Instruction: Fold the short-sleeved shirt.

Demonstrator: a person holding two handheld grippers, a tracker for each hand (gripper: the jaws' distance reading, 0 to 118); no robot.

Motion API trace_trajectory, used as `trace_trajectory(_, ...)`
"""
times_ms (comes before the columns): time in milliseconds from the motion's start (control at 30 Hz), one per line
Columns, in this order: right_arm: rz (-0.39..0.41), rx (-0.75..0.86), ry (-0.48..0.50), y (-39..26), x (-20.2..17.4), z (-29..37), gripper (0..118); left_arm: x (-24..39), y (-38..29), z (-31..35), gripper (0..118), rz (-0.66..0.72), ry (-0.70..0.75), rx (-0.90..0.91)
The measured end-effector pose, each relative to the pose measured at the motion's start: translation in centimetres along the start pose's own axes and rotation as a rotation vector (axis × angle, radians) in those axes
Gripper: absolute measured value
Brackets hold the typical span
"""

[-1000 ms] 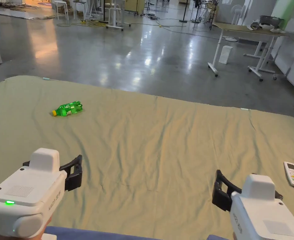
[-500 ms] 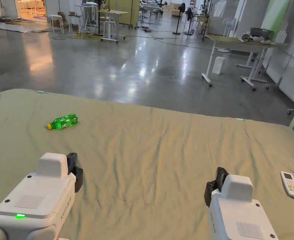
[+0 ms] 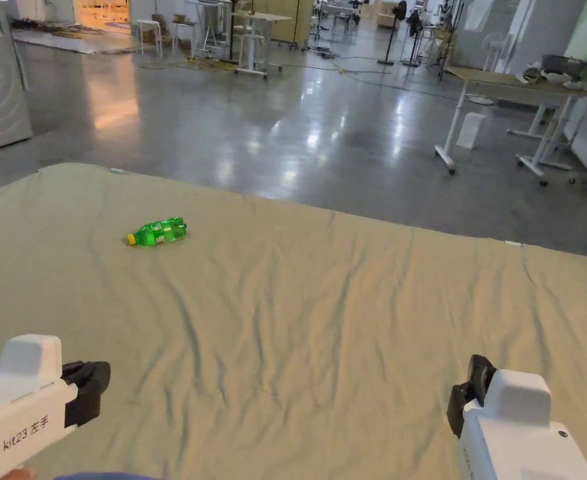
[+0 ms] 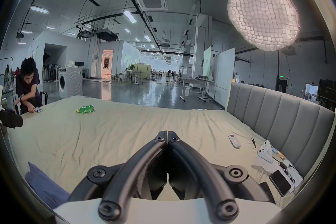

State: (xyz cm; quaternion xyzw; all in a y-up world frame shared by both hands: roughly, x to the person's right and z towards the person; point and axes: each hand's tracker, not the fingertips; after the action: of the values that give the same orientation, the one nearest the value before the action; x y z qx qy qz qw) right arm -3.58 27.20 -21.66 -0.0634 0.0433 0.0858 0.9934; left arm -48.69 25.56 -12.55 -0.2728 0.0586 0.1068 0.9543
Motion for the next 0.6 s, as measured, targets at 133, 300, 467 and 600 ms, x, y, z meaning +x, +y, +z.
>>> trace_trajectory(133, -0.004, -0.036, 0.008, -0.7, 0.0, -0.2, 0, -6.0, -1.5, -1.7, 1, 0.059, -0.117, -0.198)
trace_trajectory(300, -0.012, -0.077, 0.019, -1.5, -0.2, -0.4, 0, -11.7, -4.3, -3.8, 70, 0.243, -0.184, -0.345)
trace_trajectory(467, 0.005, -0.109, 0.035, -2.6, -0.6, -0.5, 0, -15.9, -7.6, -7.0, 93, 0.456, -0.345, -0.470)
trace_trajectory(600, 0.000, -0.132, 0.041, -2.6, -0.9, -0.2, 0, -15.9, -9.8, -8.2, 93, 0.477, -0.323, -0.515)
